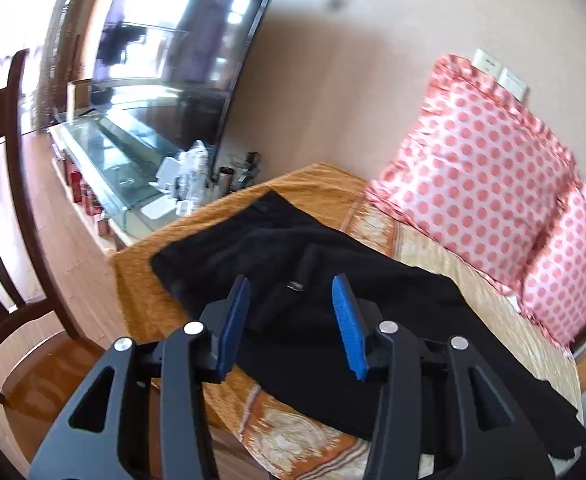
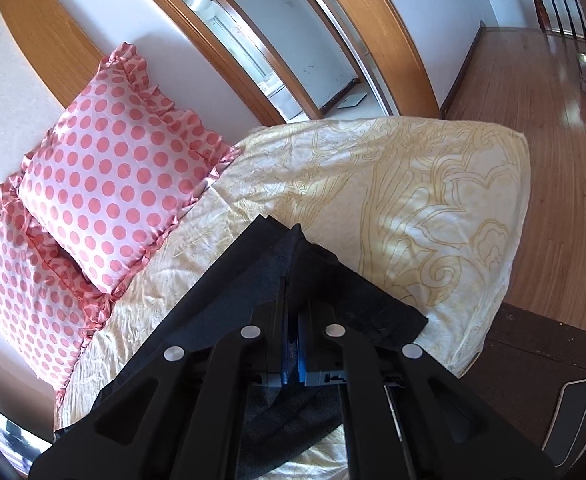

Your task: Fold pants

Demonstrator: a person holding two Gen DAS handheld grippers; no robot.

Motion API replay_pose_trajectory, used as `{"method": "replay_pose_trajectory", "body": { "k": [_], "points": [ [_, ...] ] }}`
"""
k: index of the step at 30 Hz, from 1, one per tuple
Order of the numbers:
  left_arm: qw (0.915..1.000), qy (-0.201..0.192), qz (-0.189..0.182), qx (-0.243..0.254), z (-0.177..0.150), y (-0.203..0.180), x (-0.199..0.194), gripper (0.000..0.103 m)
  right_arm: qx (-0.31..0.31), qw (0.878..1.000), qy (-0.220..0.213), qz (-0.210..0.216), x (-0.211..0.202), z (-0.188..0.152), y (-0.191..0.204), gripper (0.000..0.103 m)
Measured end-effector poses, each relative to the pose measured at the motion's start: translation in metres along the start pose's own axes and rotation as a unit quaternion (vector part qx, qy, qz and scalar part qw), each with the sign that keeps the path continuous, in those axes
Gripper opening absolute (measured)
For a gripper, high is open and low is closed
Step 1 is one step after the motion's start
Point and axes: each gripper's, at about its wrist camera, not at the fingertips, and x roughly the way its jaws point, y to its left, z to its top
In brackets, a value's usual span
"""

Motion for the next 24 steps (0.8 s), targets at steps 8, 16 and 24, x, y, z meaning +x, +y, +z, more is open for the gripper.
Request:
{"method": "replay_pose_trajectory", "body": {
  "k": [8, 16, 24],
  "points": [
    [0.9788, 0.092, -0.151, 0.104, -0.044, -0.097, 0.03, 0.058, 0.018, 0.999, 0.02, -0.024, 0.0, -0.019, -0.021, 0.003],
    [0.9579, 0.151, -0.194, 0.148, -0.082, -0.133, 0.063, 0.069, -0.024, 0.998, 0.031, -0.054, -0.002, -0.016, -0.011, 0.016],
    [0.9559, 0.153, -0.189, 0.164, -0.097, -0.131, 0.07, 0.08, -0.183, 0.973, -0.084, -0.112, -0.052, -0.023, 0.06, 0.062]
  ]
}}
